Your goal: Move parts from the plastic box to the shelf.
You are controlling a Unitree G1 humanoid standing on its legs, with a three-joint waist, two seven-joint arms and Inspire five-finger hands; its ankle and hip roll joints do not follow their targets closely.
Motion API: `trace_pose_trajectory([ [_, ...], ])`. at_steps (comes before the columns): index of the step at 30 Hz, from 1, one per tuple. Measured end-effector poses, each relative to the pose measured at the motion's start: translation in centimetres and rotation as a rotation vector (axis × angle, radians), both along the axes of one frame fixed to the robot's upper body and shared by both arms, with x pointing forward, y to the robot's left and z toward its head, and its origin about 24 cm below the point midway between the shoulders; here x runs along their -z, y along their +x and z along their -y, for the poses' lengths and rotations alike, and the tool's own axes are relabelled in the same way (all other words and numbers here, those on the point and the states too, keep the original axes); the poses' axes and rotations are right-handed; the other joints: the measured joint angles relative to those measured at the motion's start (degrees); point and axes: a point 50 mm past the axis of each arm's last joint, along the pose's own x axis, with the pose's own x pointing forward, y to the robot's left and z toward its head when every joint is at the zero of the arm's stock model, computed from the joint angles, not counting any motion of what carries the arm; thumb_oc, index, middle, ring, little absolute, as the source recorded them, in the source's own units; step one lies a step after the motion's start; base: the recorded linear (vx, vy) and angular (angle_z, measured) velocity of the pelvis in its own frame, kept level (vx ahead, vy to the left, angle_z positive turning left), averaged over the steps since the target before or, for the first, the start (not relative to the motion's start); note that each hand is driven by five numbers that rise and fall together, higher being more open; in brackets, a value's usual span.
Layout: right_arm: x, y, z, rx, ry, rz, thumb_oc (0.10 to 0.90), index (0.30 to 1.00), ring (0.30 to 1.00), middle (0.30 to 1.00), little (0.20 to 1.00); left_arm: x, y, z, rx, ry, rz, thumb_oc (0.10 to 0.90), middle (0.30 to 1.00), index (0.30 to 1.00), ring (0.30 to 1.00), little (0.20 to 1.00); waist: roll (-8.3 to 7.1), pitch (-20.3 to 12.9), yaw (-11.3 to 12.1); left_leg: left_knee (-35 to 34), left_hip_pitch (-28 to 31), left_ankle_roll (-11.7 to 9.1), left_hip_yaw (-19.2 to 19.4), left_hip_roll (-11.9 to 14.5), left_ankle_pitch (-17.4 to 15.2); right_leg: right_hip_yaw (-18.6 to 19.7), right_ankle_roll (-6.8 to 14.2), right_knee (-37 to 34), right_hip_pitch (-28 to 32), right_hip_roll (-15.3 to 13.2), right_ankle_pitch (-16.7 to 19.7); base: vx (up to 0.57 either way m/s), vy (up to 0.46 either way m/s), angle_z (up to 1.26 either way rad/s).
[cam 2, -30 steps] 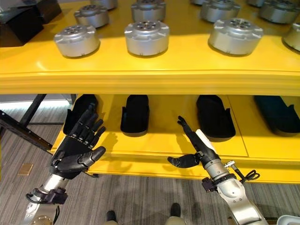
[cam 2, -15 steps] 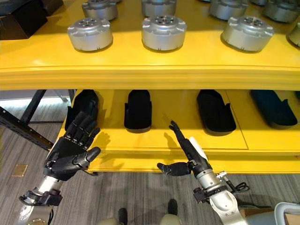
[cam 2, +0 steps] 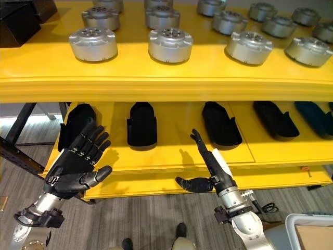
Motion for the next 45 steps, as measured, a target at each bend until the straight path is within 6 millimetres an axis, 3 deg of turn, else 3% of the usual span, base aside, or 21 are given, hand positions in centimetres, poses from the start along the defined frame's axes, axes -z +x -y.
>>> trace_pose_trajectory([
  [7,-0.7,0.6,0.5,-0.019,-0.101,0.019,0.9,1.0,1.0,1.0,1.0,0.4,-0.5,-0.1,-0.004,-0.003,-0.013,0.9,1.0,1.0,1.0,1.0,2.55,-1.0,0.0,-4.1,2.2,-1.8,-1.2,1.8,3.0,-0.6,-1.6,-6.6,4.3,3.5,3.0,0.09,-0.236,0.08],
  [11,-1.1,0.9,1.0,-0.033,-0.146,0.01,0.9,1.0,1.0,1.0,1.0,0.1,-0.3,0.1,-0.022,-0.02,0.001,0.9,1.0,1.0,1.0,1.0,3.64,-1.0,-0.2,-5.2,3.0,-2.9,0.4,4.4,3.8,-0.6,-2.5,-7.0,3.7,5.7,2.0,0.08,-0.291,-0.16],
  [16,-1.4,0.7,2.5,0.02,-0.218,0.004,0.9,1.0,1.0,1.0,1.0,0.1,-0.5,0.0,-0.062,-0.067,0.022,0.9,1.0,1.0,1.0,1.0,6.25,-1.5,-0.4,-5.9,2.8,-2.9,0.2,6.9,4.0,-1.5,-4.2,-6.6,3.5,8.3,1.4,0.09,-0.194,-0.02],
  [20,-2.8,1.2,3.8,0.071,-0.358,0.078,0.9,1.0,1.0,1.0,1.0,0.2,-0.6,0.0,-0.06,-0.066,0.018,0.9,1.0,1.0,1.0,1.0,7.49,-1.5,-0.2,-6.0,2.4,-2.9,-0.8,6.9,4.1,-2.0,-4.2,-6.6,3.6,8.3,1.3,0.04,-0.086,0.09],
  [32,-3.4,1.3,3.9,0.05,-0.46,0.128,0.9,1.0,1.0,1.0,1.0,0.0,-0.6,-0.3,-0.036,-0.031,0.002,0.9,1.0,1.0,1.0,1.0,6.44,-0.8,-0.1,-6.1,2.3,-3.0,-1.1,6.4,4.1,-2.2,-3.7,-6.6,3.5,7.9,1.0,0.03,-0.037,0.02],
  [45,-2.6,-0.1,6.4,0.246,-0.527,0.122,0.9,1.0,1.0,1.0,1.0,-0.2,-0.7,-0.8,-0.042,-0.049,-0.001,0.9,1.0,1.0,1.0,1.0,5.94,0.3,-2.1,-6.2,2.9,-2.3,0.8,6.2,3.5,-0.5,-3.6,-6.6,3.0,7.9,1.0,0.0,-0.007,-0.07],
])
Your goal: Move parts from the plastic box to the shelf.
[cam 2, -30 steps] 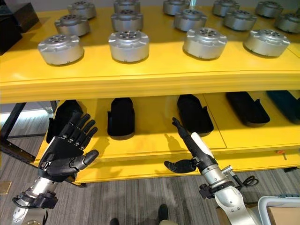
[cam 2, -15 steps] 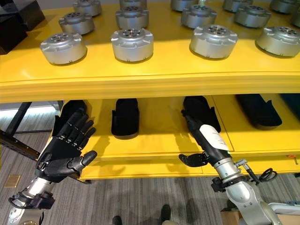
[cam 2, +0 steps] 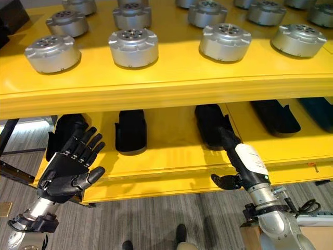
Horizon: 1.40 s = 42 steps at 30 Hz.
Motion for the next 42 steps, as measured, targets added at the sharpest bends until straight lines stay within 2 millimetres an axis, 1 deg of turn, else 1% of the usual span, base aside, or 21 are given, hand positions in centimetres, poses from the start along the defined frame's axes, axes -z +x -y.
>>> trace_pose_trajectory([
  [3,0.0,-0.2,0.4,0.026,-0.107,0.042,0.9,1.0,1.0,1.0,1.0,-0.1,-0.1,-0.2,0.004,0.019,-0.006,0.9,1.0,1.0,1.0,1.0,0.36,0.4,-0.1,0.0,0.0,0.0,0.5,0.0,-0.1,0.4,0.2,0.0,-0.3,0.0,0.2,-0.01,0.0,-0.08],
  [5,-0.2,-0.3,0.0,-0.012,-0.141,0.076,0.9,1.0,1.0,1.0,1.0,-0.1,-0.1,-0.3,0.002,0.02,-0.006,0.9,1.0,1.0,1.0,1.0,0.55,0.5,-0.1,0.0,0.0,-0.3,1.0,-0.1,0.1,0.7,0.1,0.0,-0.5,0.0,0.2,-0.01,0.003,-0.09],
  [7,0.0,-1.1,0.1,-0.027,-0.141,0.069,0.9,1.0,1.0,1.0,1.0,0.0,-0.4,-0.5,0.005,0.024,-0.008,0.9,1.0,1.0,1.0,1.0,0.57,0.6,-0.4,0.0,0.0,-0.3,1.1,-0.1,0.1,0.9,0.2,0.0,-0.6,0.0,0.2,0.0,0.0,0.0],
  [8,0.5,-1.7,0.3,-0.029,-0.139,0.048,0.9,1.0,1.0,1.0,1.0,0.1,-0.7,-0.7,-0.003,0.01,-0.017,0.9,1.0,1.0,1.0,1.0,0.57,0.6,-0.4,0.0,0.0,-0.3,1.1,-0.2,0.1,1.0,0.2,0.0,-0.7,0.0,0.2,-0.03,0.0,-0.02],
  [10,0.8,-2.0,0.4,-0.027,-0.139,0.031,0.9,1.0,1.0,1.0,1.0,0.1,-0.8,-0.8,-0.006,-0.005,-0.019,0.9,1.0,1.0,1.0,1.0,0.56,0.6,-0.5,0.0,0.0,-0.3,1.2,-0.2,0.1,1.0,0.2,0.0,-0.7,-0.1,0.1,-0.03,-0.008,-0.02],
  [11,1.5,-2.5,0.8,-0.012,-0.141,-0.01,0.9,1.0,1.0,1.0,1.0,0.1,-0.8,-0.8,-0.006,-0.007,-0.018,0.9,1.0,1.0,1.0,1.0,0.54,0.6,-0.8,0.0,-0.1,-0.3,1.2,-0.3,0.1,1.1,0.3,0.0,-0.8,-0.1,0.2,-0.04,-0.006,-0.03],
  [14,1.6,-2.5,1.0,-0.007,-0.144,-0.018,0.9,1.0,1.0,1.0,1.0,0.1,-0.8,-0.8,-0.004,-0.005,-0.018,0.9,1.0,1.0,1.0,1.0,0.5,0.7,-1.3,0.0,-0.1,0.1,1.5,-0.5,-0.1,1.6,0.4,-0.1,-1.1,-0.3,0.3,-0.02,-0.004,-0.08],
  [17,2.0,-2.6,0.9,-0.017,-0.152,-0.039,0.9,1.0,1.0,1.0,1.0,-0.2,-0.7,-0.9,0.005,0.017,-0.014,0.9,1.0,1.0,1.0,1.0,0.38,0.8,-1.3,0.0,-0.2,0.2,2.4,-0.6,-0.3,1.9,0.2,-0.3,-1.6,-0.3,0.5,-0.01,-0.009,-0.12],
  [22,3.4,-3.0,1.5,-0.007,-0.232,-0.061,0.9,1.0,1.0,1.0,1.0,-0.3,-0.7,-1.0,0.008,0.03,-0.01,0.9,1.0,1.0,1.0,1.0,0.4,0.9,-1.3,0.0,-0.1,0.1,2.5,-0.6,-0.3,2.3,0.2,-0.4,-1.6,-0.3,0.5,0.0,0.0,0.0],
  [24,4.1,-3.7,1.9,0.009,-0.246,-0.087,0.9,1.0,1.0,1.0,1.0,-0.1,-1.0,-1.1,0.002,0.029,-0.016,0.9,1.0,1.0,1.0,1.0,0.49,1.0,-1.2,0.0,-0.1,-0.1,2.6,-0.6,-0.2,2.3,0.3,-0.3,-1.6,-0.3,0.5,0.0,0.0,0.0],
  [27,5.4,-5.2,2.0,0.006,-0.279,-0.145,0.9,1.0,1.0,1.0,1.0,0.1,-1.5,-1.3,0.002,-0.003,-0.026,0.9,1.0,1.0,1.0,1.0,0.69,1.4,-1.2,0.0,-0.1,-0.1,2.6,-0.7,-0.2,2.3,0.5,0.0,-1.6,-0.4,0.5,0.0,0.0,0.0],
  [28,5.7,-5.4,1.9,-0.002,-0.286,-0.162,0.9,1.0,1.0,1.0,1.0,0.1,-1.5,-1.3,0.003,-0.002,-0.025,0.9,1.0,1.0,1.0,1.0,0.65,1.5,-1.2,0.0,-0.1,-0.1,2.6,-0.7,-0.2,2.3,0.5,0.0,-1.6,-0.4,0.5,0.0,0.0,0.0],
  [29,6.7,-5.5,1.9,-0.011,-0.289,-0.186,0.9,1.0,1.0,1.0,1.0,0.0,-1.3,-1.4,0.009,0.005,-0.022,0.9,1.0,1.0,1.0,1.0,0.41,1.6,-1.2,0.0,0.0,-0.1,2.6,-0.7,-0.2,2.3,0.5,0.0,-1.4,-0.3,0.5,0.0,0.0,0.0],
  [31,7.6,-5.4,2.1,-0.01,-0.302,-0.212,0.9,1.0,1.0,1.0,1.0,-0.4,-1.0,-1.4,0.026,0.021,-0.012,0.9,1.0,1.0,1.0,1.0,0.25,1.8,-1.2,0.0,0.0,-0.1,2.6,-0.7,-0.2,2.3,0.5,0.0,-1.4,-0.4,0.5,0.0,0.0,0.0],
  [35,7.1,-4.6,2.2,-0.011,-0.318,-0.173,0.9,1.0,1.0,1.0,1.0,-1.3,-0.3,-1.5,0.053,0.057,0.011,0.9,1.0,1.0,1.0,1.0,0.4,1.8,-1.2,0.1,0.1,-0.2,2.5,-0.7,-0.2,2.2,0.5,-0.1,-1.2,-0.4,0.7,0.01,-0.018,0.0],
  [37,6.5,-4.0,2.3,-0.005,-0.322,-0.127,0.9,1.0,1.0,1.0,1.0,-1.3,-0.2,-1.5,0.051,0.031,0.018,0.9,1.0,1.0,1.0,1.0,0.42,1.8,-1.2,0.1,0.6,-0.2,2.5,-0.7,-0.2,1.8,0.5,-0.4,-0.8,-0.4,0.6,0.0,0.0,0.0],
  [42,5.8,-3.3,2.5,0.015,-0.338,-0.075,0.9,1.0,1.0,1.0,1.0,-1.3,-0.4,-1.5,0.046,0.027,0.019,0.9,1.0,1.0,1.0,1.0,0.46,1.8,-0.9,0.1,0.9,-0.1,2.1,-0.7,-0.2,1.6,0.4,-0.4,-0.2,-0.6,0.5,0.01,-0.01,0.04],
])
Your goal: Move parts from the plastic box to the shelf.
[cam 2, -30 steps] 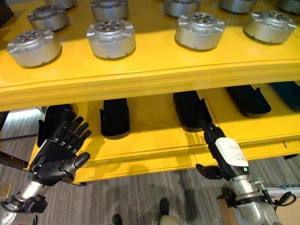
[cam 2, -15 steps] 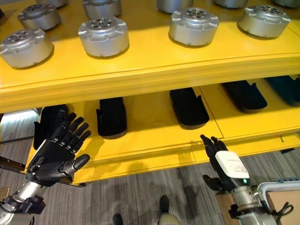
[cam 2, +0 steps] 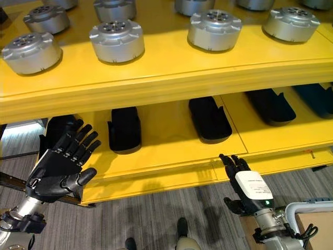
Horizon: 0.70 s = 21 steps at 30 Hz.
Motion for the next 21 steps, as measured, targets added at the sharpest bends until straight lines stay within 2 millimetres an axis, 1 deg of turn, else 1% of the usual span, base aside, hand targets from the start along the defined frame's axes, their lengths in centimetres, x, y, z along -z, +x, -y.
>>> trace_pose_trajectory([
  [6,-0.9,1.3,0.0,0.013,-0.011,0.061,0.9,1.0,1.0,1.0,1.0,0.1,-0.1,0.0,-0.001,0.0,-0.005,0.9,1.0,1.0,1.0,1.0,0.18,0.0,0.2,0.0,0.0,0.0,-0.2,0.0,0.0,-0.2,0.0,0.0,0.1,0.0,0.0,0.0,-0.001,0.01],
  [7,-1.2,1.5,0.1,0.016,-0.012,0.08,0.9,1.0,1.0,1.0,1.0,0.1,-0.1,0.0,-0.001,0.0,-0.006,0.9,1.0,1.0,1.0,1.0,0.51,0.1,0.1,0.0,0.0,-0.1,-0.6,0.0,0.0,-0.6,0.1,0.0,0.4,-0.1,0.0,0.01,-0.006,0.12],
  [10,-1.3,1.7,0.2,0.026,-0.017,0.085,0.9,1.0,1.0,1.0,1.0,0.1,-0.1,0.0,0.0,0.0,-0.006,0.9,1.0,1.0,1.0,1.0,0.86,0.0,0.1,0.0,0.0,-0.1,-1.0,0.0,0.0,-0.9,0.1,0.0,0.6,-0.1,-0.2,0.0,-0.001,0.08],
  [11,-1.4,1.9,0.3,0.027,-0.022,0.09,0.9,1.0,1.0,1.0,1.0,0.1,-0.1,0.0,0.0,-0.001,-0.005,0.9,1.0,1.0,1.0,1.0,1.31,0.1,0.9,0.0,0.0,-0.1,-1.0,-0.1,0.1,-1.3,0.1,0.0,0.6,-0.2,-0.2,0.0,0.0,0.0],
  [13,-1.5,2.0,0.2,0.025,-0.021,0.091,0.9,1.0,1.0,1.0,1.0,0.1,0.0,0.0,0.001,-0.001,-0.004,0.9,1.0,1.0,1.0,1.0,1.63,0.2,1.4,0.0,-0.1,-0.1,-1.1,-0.1,0.0,-1.3,0.1,0.1,0.6,-0.2,-0.2,0.01,0.005,0.02],
  [14,-1.5,2.4,0.2,0.01,-0.02,0.079,0.9,1.0,1.0,1.0,1.0,0.1,0.0,0.0,0.0,-0.001,-0.004,0.9,1.0,1.0,1.0,1.0,1.73,0.2,1.5,0.1,-0.1,-0.1,-1.2,-0.1,0.1,-1.4,0.1,0.4,0.6,-0.3,-0.3,0.01,0.011,0.04],
  [21,-1.4,2.5,0.5,0.001,-0.039,0.039,0.9,1.0,1.0,1.0,1.0,0.1,0.0,0.0,0.0,-0.001,-0.004,0.9,1.0,1.0,1.0,1.0,1.74,0.2,1.5,0.0,-0.2,-0.1,-1.3,-0.3,0.0,-1.5,0.2,0.4,0.6,-0.5,-0.3,0.0,0.002,0.01],
])
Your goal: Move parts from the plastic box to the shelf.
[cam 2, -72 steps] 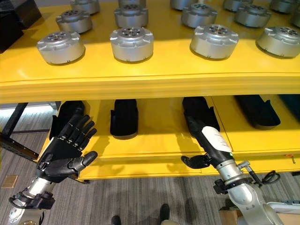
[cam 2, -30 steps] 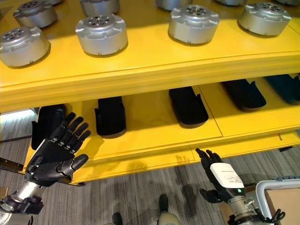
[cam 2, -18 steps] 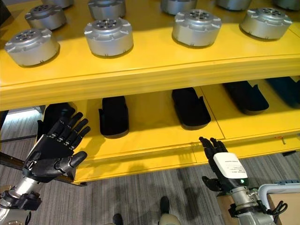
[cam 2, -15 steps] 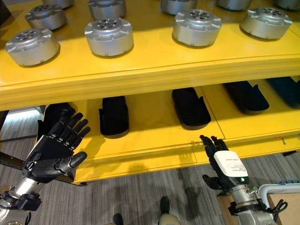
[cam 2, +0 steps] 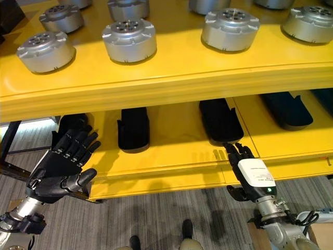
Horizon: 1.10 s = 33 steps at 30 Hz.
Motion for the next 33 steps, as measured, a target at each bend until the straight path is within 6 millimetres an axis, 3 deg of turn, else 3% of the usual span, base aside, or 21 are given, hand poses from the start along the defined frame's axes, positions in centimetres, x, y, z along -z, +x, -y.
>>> trace_pose_trajectory([
  [18,1.0,-0.1,1.3,0.028,-0.04,-0.087,0.9,1.0,1.0,1.0,1.0,0.0,0.5,0.5,0.031,-0.008,-0.005,0.9,1.0,1.0,1.0,1.0,-0.2,0.3,0.9,0.3,-0.7,-0.1,-1.2,-0.1,0.1,-0.7,0.1,0.0,0.1,-0.2,0.0,0.0,0.001,0.02],
  [33,1.7,1.1,2.6,0.09,-0.124,-0.119,0.9,1.0,1.0,1.0,1.0,0.1,0.7,0.7,0.073,-0.004,-0.003,0.9,1.0,1.0,1.0,1.0,-0.43,0.9,1.7,0.4,-0.7,-0.2,-2.6,-0.6,0.1,-2.1,0.0,0.0,1.0,-0.9,0.0,0.0,-0.007,0.05],
])
